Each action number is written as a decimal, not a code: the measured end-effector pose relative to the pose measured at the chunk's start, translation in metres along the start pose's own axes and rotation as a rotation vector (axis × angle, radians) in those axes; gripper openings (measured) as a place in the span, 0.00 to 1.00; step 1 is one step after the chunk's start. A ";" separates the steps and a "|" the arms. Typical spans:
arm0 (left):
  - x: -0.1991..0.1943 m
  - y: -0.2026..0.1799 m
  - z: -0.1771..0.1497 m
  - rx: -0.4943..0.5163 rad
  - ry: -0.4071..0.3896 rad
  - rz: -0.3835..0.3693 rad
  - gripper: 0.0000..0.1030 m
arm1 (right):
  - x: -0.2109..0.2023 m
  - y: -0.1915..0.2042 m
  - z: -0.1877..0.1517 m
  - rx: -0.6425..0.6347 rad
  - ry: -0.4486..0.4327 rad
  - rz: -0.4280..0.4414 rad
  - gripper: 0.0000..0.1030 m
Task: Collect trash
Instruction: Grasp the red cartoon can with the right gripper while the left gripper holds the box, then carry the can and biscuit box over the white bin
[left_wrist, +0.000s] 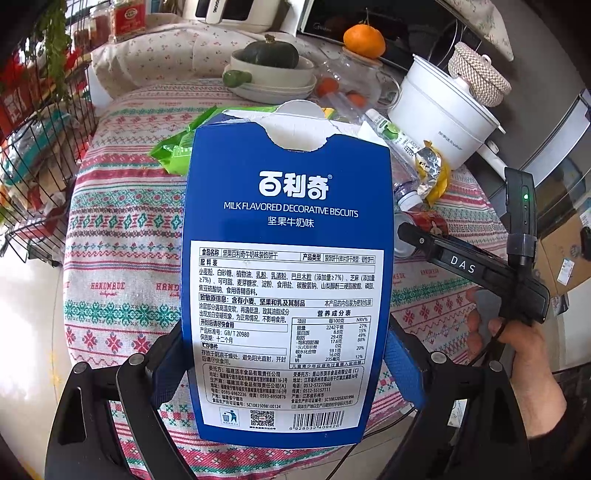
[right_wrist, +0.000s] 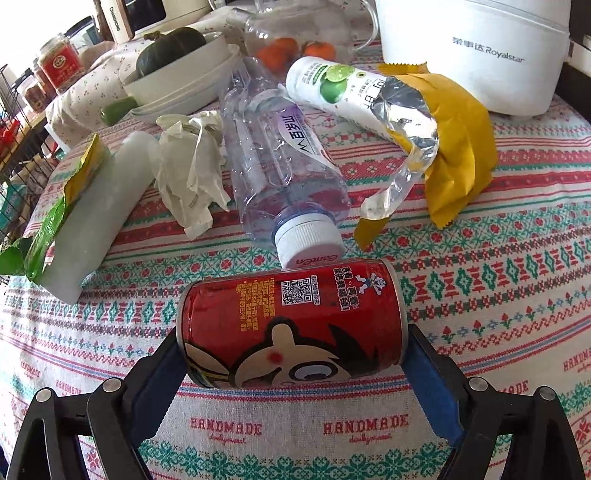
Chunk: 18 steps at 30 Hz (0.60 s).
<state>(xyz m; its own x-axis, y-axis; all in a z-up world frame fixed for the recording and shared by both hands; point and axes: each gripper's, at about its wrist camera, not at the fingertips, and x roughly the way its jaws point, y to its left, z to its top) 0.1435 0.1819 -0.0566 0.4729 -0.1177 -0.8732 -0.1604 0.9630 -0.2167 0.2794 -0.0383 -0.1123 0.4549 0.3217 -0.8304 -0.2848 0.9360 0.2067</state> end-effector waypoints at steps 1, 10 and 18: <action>-0.001 -0.001 0.000 0.005 -0.002 -0.001 0.91 | -0.002 0.000 0.000 -0.005 -0.003 0.002 0.89; -0.013 -0.022 -0.004 0.053 -0.033 -0.030 0.91 | -0.032 -0.004 -0.005 -0.031 0.012 0.002 0.88; -0.017 -0.063 -0.012 0.122 -0.032 -0.077 0.91 | -0.085 -0.039 -0.014 0.066 0.043 0.004 0.88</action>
<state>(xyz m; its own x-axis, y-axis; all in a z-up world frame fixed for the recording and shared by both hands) 0.1349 0.1203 -0.0331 0.5072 -0.1869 -0.8413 -0.0168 0.9739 -0.2264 0.2398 -0.1039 -0.0573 0.4165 0.3202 -0.8509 -0.2294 0.9426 0.2425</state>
